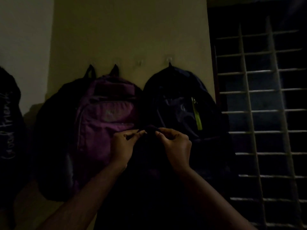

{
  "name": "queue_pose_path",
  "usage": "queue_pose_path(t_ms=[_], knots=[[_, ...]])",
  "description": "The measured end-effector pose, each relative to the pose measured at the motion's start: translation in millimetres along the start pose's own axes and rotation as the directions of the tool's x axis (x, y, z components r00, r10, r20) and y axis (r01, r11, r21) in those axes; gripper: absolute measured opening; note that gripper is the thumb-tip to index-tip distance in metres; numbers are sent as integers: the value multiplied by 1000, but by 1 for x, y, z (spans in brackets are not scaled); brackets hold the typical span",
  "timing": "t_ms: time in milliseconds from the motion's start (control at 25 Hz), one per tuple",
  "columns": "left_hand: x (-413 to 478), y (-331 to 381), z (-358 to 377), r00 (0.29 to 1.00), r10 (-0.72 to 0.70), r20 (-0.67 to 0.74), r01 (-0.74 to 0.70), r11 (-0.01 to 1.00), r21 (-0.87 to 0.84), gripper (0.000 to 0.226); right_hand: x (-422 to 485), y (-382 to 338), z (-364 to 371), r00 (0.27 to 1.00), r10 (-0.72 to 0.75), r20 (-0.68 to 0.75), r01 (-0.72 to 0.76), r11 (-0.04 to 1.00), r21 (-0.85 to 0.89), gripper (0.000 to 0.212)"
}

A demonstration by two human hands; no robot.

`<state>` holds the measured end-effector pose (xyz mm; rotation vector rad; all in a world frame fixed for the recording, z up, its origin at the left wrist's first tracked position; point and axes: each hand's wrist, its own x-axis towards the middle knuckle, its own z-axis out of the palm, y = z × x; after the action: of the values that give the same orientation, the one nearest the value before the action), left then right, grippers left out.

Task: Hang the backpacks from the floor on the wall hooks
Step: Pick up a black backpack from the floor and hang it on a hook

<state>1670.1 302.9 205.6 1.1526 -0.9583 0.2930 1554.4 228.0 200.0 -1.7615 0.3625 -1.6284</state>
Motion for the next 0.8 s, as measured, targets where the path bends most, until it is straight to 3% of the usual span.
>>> queue_pose_path(t_ms=[200, 400, 640, 800], knots=[[77, 18, 23, 966, 256, -40, -246, 956, 161, 22, 78, -8, 14, 999, -14, -40, 17, 996, 83, 19], [172, 24, 44, 882, 459, -103, -424, 871, 246, 24, 163, -21, 46, 978, -170, -122, 173, 985, 22, 22], [282, -2, 60, 871, 474, -129, -451, 876, 171, 31, 252, -26, 101, 942, -298, -156, 289, 954, -80, 25], [332, -3, 65, 826, 540, -163, -486, 828, 281, 31, 301, -27, 132, 927, -330, -177, 310, 942, -130, 23]])
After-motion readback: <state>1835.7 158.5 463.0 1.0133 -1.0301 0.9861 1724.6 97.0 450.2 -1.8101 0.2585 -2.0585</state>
